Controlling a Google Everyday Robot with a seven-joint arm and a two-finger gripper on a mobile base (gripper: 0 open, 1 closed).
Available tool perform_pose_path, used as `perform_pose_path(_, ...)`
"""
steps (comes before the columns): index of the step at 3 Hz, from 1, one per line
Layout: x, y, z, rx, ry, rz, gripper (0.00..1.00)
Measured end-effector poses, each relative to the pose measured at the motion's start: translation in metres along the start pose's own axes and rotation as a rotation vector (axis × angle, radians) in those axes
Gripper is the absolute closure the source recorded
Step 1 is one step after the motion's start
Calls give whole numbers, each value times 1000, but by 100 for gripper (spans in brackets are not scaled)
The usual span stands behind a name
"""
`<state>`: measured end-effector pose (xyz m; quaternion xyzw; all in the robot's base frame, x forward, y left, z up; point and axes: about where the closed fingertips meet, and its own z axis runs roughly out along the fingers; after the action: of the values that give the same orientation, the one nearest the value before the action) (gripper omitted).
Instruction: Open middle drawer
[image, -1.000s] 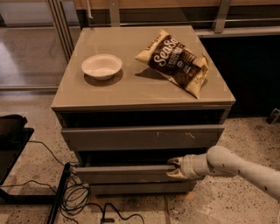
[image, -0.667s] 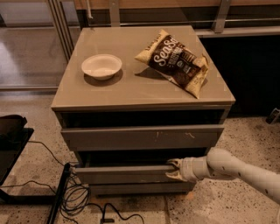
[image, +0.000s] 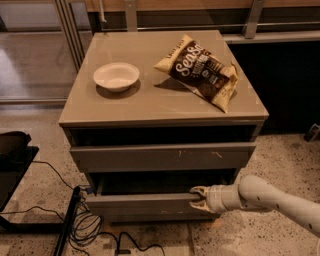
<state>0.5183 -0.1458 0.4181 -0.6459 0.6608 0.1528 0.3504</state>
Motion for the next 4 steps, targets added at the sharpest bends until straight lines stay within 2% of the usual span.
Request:
perform_pose_path(1,-3,0,-4,0,0,0,100)
perform_pose_path(2,-3,0,-4,0,0,0,81)
perform_pose_path(3,-3,0,-4,0,0,0,58)
perform_pose_path(4,-3,0,-4,0,0,0,61)
